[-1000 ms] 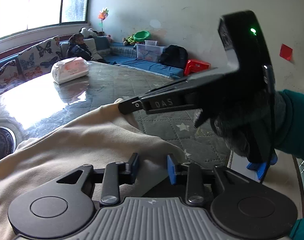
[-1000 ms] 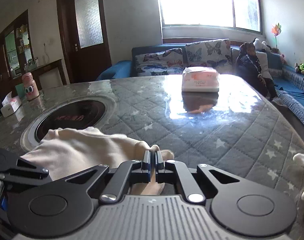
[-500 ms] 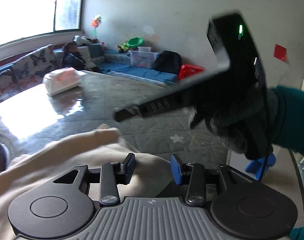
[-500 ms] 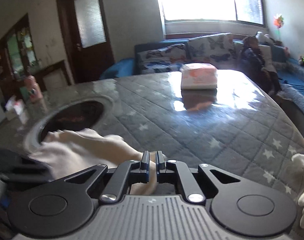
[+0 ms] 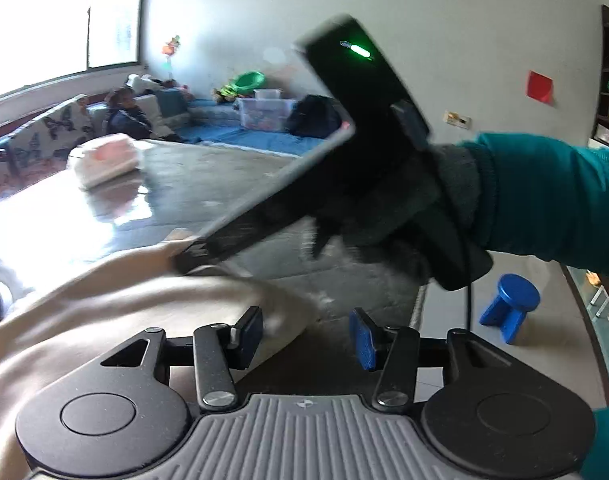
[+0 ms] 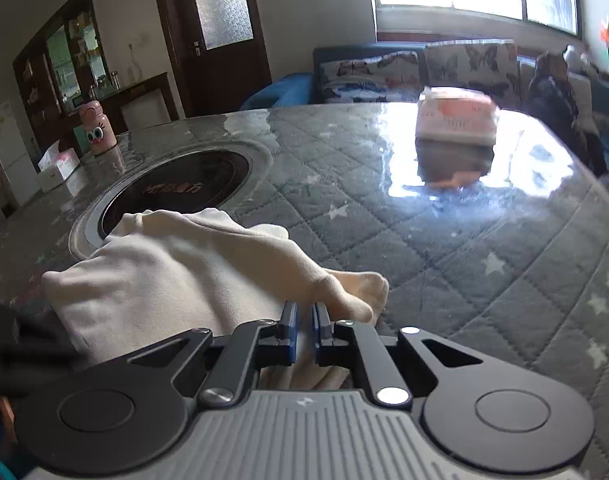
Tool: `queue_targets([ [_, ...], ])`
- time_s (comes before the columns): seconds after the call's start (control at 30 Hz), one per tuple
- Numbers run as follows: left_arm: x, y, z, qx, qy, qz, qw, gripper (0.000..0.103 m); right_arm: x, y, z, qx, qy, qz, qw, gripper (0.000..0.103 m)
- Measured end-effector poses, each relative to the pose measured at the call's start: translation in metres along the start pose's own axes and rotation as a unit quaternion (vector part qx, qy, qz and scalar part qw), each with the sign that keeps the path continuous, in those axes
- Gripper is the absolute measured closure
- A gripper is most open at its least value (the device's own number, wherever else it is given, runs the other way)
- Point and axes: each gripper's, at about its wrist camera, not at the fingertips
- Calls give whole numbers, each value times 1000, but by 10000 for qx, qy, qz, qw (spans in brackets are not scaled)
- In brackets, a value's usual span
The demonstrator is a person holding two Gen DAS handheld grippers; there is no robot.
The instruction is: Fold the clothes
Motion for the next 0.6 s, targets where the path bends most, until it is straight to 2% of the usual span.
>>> queue_targets([
  [0.1, 12, 30, 22, -257, 442, -201, 9985, 52, 2, 10, 10, -8, 104, -162, 9998, 93],
  [0.2, 22, 50, 54, -638, 1030, -321, 9921, 52, 4, 13, 19, -25, 136, -264, 9996, 93],
  [0.33, 42, 58, 87, -1077, 1666, -112, 9801, 52, 9, 12, 30, -86, 143, -339, 9993, 92],
  [0.47, 63, 60, 105, -1361, 2022, 110, 9698, 53, 17, 7, 41, -74, 283, -288, 9992, 86],
  [0.6, 75, 68, 112, -1431, 2079, 91, 9676, 53, 23, 5, 44, -14, 362, -210, 9991, 84],
])
Point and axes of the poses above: each gripper's, at about its wrist camera, not at the fingertips, and y roughly against the way its jaws point, z to its left, x to its underside, and after that the axes turned 13 degrees about z, right-handed
